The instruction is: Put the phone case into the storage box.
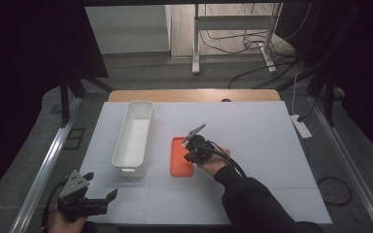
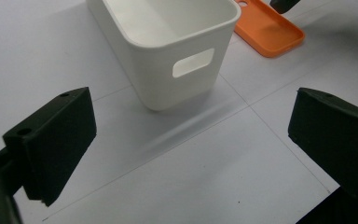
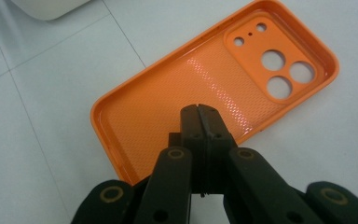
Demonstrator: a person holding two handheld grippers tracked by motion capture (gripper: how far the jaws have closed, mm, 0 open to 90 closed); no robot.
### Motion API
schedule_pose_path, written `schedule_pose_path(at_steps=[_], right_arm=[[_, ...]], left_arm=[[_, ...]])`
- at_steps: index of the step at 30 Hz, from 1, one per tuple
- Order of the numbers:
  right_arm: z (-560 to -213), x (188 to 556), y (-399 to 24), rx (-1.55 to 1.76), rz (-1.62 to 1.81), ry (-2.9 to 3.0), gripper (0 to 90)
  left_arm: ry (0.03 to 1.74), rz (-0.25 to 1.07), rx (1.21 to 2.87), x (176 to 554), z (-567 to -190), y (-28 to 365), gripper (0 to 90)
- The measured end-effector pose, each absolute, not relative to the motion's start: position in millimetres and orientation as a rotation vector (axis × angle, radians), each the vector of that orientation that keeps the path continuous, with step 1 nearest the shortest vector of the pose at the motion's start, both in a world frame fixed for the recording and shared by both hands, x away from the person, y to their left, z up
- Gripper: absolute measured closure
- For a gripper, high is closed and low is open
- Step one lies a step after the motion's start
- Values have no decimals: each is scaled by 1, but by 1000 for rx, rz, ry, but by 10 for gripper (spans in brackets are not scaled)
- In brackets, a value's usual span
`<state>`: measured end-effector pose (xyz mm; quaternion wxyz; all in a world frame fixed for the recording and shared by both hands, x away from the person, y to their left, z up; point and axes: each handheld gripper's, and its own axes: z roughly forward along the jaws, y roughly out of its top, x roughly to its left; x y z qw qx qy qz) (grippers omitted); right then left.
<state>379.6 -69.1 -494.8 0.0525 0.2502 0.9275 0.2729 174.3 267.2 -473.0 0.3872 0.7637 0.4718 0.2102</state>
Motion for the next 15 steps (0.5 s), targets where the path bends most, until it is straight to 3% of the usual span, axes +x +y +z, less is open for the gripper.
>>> schedule_pose_path(at_steps=[15], right_arm=[[-509, 373, -71, 759, 797, 2846, 892]], left_arm=[[1200, 535, 1943, 174, -473, 267, 18]])
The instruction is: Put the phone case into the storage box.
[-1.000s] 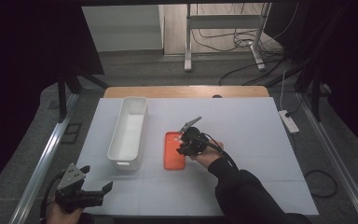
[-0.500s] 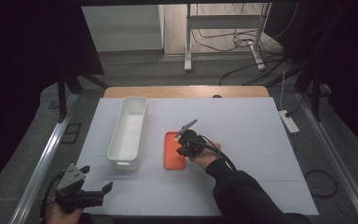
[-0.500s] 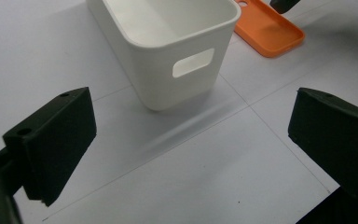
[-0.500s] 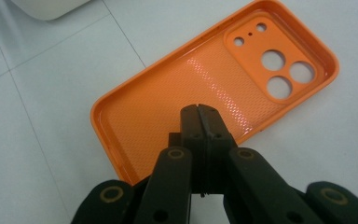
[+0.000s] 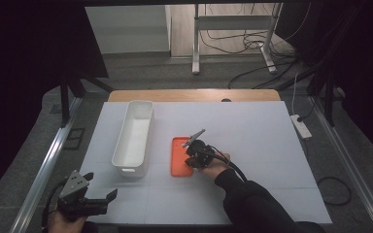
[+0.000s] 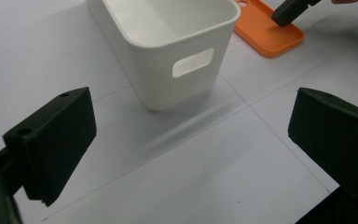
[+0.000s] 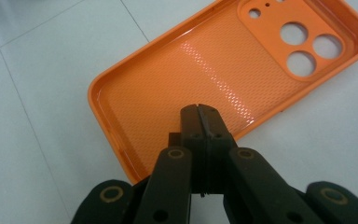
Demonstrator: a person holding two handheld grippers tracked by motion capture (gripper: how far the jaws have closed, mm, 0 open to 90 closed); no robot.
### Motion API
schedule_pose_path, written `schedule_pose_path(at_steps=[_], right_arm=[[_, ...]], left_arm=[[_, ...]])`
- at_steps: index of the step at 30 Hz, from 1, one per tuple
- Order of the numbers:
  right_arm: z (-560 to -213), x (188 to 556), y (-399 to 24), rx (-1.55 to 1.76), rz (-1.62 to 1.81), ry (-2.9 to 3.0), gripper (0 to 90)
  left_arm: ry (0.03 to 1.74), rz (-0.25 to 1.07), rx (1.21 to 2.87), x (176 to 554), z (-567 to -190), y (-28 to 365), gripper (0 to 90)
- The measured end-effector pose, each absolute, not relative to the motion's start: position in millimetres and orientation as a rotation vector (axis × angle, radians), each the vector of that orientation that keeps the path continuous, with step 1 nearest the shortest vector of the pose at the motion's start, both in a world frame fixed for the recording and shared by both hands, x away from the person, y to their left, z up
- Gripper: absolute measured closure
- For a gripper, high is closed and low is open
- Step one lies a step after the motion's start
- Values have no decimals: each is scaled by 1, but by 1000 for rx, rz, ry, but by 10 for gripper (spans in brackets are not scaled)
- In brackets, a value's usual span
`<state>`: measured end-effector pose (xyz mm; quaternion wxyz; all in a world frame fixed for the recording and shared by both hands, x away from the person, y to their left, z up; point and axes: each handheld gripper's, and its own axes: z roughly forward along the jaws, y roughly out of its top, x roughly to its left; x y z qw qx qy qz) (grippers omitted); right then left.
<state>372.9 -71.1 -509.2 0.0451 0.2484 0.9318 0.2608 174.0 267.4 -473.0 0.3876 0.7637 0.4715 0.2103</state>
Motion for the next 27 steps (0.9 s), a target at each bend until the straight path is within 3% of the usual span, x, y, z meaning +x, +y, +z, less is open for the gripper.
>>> schedule_pose_path(at_steps=[27], right_arm=[[-507, 388, -95, 825, 721, 2797, 893]], left_arm=[[1202, 536, 1947, 174, -473, 267, 20]])
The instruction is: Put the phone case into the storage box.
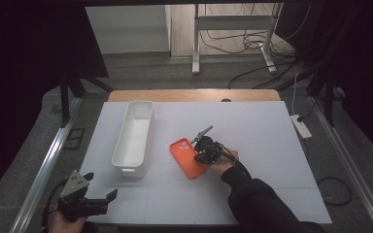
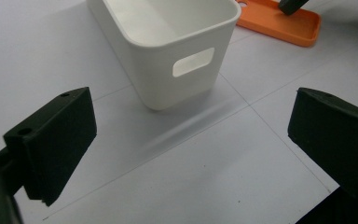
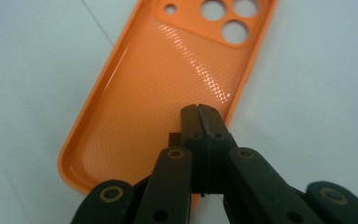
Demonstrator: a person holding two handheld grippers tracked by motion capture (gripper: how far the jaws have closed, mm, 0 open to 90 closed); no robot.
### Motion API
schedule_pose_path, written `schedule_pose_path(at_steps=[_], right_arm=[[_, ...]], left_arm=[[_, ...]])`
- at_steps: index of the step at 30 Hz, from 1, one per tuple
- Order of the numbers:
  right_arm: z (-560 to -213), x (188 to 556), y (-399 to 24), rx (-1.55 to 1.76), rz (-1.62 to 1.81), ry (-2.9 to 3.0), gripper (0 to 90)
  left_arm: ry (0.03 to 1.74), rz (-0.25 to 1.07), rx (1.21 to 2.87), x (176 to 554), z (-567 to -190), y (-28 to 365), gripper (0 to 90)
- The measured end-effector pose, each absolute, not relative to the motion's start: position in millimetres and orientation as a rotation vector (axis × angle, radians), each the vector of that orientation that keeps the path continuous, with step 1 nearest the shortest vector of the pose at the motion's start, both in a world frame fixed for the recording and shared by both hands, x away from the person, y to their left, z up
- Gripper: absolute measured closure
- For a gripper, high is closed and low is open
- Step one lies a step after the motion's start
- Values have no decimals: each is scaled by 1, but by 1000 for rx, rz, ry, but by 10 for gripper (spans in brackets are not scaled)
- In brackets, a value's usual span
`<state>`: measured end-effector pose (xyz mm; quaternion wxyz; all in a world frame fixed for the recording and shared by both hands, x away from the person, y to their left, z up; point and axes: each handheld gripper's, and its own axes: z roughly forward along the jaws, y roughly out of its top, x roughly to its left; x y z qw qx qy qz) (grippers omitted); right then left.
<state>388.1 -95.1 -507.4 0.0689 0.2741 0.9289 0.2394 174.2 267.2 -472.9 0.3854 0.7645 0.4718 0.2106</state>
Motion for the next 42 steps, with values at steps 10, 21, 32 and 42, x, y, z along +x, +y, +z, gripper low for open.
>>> schedule_pose_path(at_steps=[10, 21, 32, 42], right_arm=[[-508, 395, -103, 865, 726, 2783, 892], [-497, 393, -104, 861, 778, 2741, 661], [-501, 397, -109, 922, 773, 2691, 153], [-501, 403, -113, 979, 748, 2671, 40]], left_arm=[[1204, 536, 1946, 174, -473, 267, 20], [1205, 536, 1947, 175, -473, 267, 21], [1204, 536, 1948, 175, -473, 267, 22], [1203, 537, 1949, 175, -473, 267, 22]])
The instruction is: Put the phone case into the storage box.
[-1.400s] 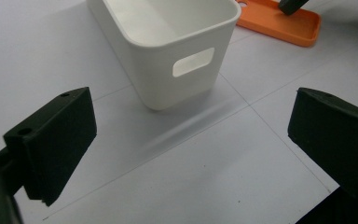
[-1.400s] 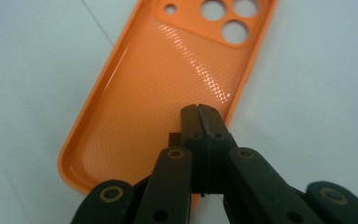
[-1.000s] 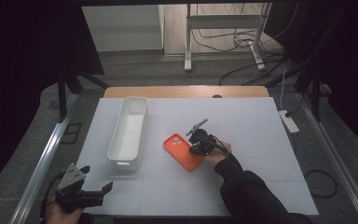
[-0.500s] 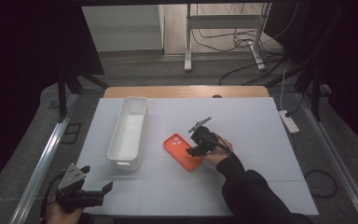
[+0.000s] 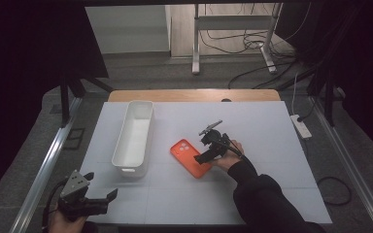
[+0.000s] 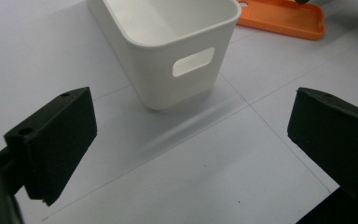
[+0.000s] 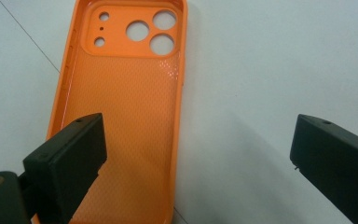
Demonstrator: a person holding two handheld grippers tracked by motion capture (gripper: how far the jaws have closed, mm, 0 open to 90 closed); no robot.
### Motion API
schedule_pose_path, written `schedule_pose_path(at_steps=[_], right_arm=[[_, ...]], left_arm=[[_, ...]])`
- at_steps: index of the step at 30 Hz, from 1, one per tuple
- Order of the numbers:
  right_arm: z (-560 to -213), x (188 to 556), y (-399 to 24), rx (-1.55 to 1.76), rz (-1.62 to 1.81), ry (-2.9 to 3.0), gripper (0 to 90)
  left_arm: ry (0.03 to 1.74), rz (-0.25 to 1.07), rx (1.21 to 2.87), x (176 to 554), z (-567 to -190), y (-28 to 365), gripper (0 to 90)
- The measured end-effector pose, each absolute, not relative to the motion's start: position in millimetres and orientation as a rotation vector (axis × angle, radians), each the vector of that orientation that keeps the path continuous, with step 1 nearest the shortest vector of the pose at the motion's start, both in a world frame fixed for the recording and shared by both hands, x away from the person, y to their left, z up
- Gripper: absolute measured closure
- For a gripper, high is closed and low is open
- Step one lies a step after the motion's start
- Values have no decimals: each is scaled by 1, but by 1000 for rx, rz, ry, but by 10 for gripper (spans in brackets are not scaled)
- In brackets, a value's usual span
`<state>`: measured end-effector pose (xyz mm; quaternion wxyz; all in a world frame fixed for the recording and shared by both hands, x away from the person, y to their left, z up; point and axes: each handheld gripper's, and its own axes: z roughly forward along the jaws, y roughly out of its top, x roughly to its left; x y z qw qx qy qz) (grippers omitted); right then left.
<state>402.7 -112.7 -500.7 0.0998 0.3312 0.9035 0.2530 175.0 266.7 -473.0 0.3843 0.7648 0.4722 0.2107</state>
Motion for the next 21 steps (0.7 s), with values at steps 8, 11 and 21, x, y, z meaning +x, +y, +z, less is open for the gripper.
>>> schedule_pose_path(at_steps=[8, 11, 21], right_arm=[[-509, 404, -109, 978, 695, 2699, 50], [-513, 404, -107, 978, 664, 2713, 56], [-516, 404, -109, 961, 661, 2738, 168]], left_arm=[[1203, 537, 1948, 175, -473, 267, 22], [1203, 537, 1949, 175, -473, 267, 22], [1202, 540, 1951, 175, -473, 266, 22]])
